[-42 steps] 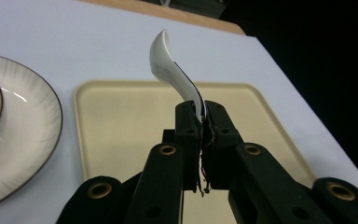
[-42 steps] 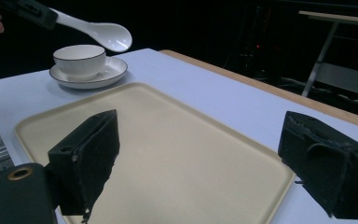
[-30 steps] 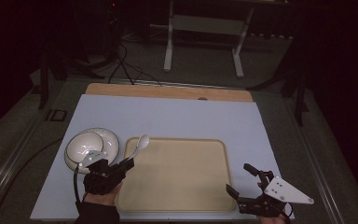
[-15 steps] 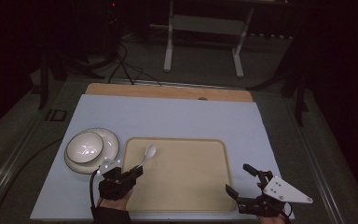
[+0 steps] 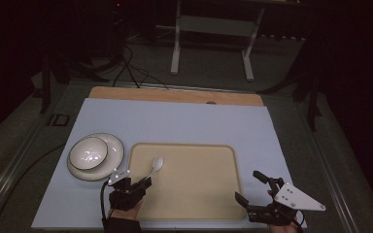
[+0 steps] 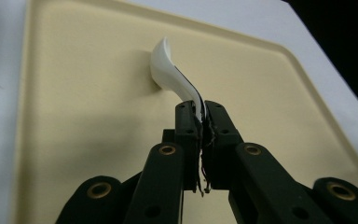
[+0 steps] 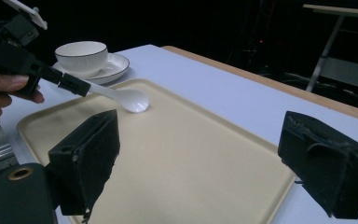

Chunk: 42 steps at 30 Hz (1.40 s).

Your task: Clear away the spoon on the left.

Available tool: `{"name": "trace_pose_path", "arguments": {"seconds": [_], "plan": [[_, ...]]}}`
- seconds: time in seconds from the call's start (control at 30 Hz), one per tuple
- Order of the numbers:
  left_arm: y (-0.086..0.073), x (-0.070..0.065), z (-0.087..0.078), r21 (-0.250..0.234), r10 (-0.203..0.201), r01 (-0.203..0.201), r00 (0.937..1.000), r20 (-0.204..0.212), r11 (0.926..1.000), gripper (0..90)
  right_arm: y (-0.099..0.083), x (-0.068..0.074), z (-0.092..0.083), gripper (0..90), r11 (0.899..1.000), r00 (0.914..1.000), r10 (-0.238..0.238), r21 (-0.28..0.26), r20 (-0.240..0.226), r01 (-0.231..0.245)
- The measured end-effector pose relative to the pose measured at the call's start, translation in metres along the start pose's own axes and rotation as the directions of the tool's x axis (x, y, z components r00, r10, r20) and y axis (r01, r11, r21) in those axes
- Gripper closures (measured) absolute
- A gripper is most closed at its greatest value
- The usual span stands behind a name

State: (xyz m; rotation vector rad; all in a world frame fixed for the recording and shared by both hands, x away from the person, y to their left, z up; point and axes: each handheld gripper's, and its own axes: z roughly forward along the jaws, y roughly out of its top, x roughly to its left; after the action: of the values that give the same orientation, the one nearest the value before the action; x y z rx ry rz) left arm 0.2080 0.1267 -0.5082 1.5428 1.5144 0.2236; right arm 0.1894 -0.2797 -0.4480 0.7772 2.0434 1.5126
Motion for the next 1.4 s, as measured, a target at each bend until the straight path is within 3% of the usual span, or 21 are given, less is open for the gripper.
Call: {"name": "trace_pose_path", "arguments": {"seconds": [0.1,0.23,0.33,0.5,0.53,0.93,1.27,1.4], "plan": [[-0.002,-0.002,0.001,0.016,0.010,-0.010,1.0000,0.002,0.9998,85.5,0.000,0.000,0.000,12.7,1.000,1.0000,0.000,0.001,-0.001,0.000],[-0.005,-0.002,0.003,0.039,0.027,-0.026,0.9993,-0.026,0.9989,83.5,0.000,0.001,0.000,13.8,1.000,1.0000,0.000,0.007,-0.004,0.000],[-0.007,-0.001,0.005,0.060,0.021,-0.020,0.9994,-0.029,0.9980,82.5,0.000,0.001,0.000,13.8,1.000,0.9999,-0.004,0.007,-0.009,0.004],[-0.011,0.001,0.010,0.101,0.026,-0.021,0.9988,-0.041,0.9947,81.0,-0.001,0.001,0.001,13.8,1.000,1.0000,0.000,0.012,-0.008,0.000],[-0.012,0.003,0.013,0.123,0.014,-0.010,0.9995,-0.027,0.9923,80.9,-0.001,0.001,0.001,13.8,1.000,1.0000,0.001,0.015,-0.008,-0.001],[-0.018,0.004,0.023,0.187,0.024,-0.016,0.9988,-0.042,0.9822,77.3,-0.001,0.002,0.000,13.7,1.000,1.0000,-0.004,0.016,-0.007,0.004],[-0.018,0.004,0.026,0.204,0.032,-0.022,0.9984,-0.046,0.9787,73.2,-0.002,0.001,0.000,13.7,1.000,1.0000,-0.003,0.018,-0.005,0.003],[-0.017,0.005,0.026,0.195,0.024,-0.013,0.9983,-0.053,0.9806,72.7,-0.002,0.002,0.000,13.7,1.000,1.0000,-0.005,0.020,-0.001,0.005]]}}
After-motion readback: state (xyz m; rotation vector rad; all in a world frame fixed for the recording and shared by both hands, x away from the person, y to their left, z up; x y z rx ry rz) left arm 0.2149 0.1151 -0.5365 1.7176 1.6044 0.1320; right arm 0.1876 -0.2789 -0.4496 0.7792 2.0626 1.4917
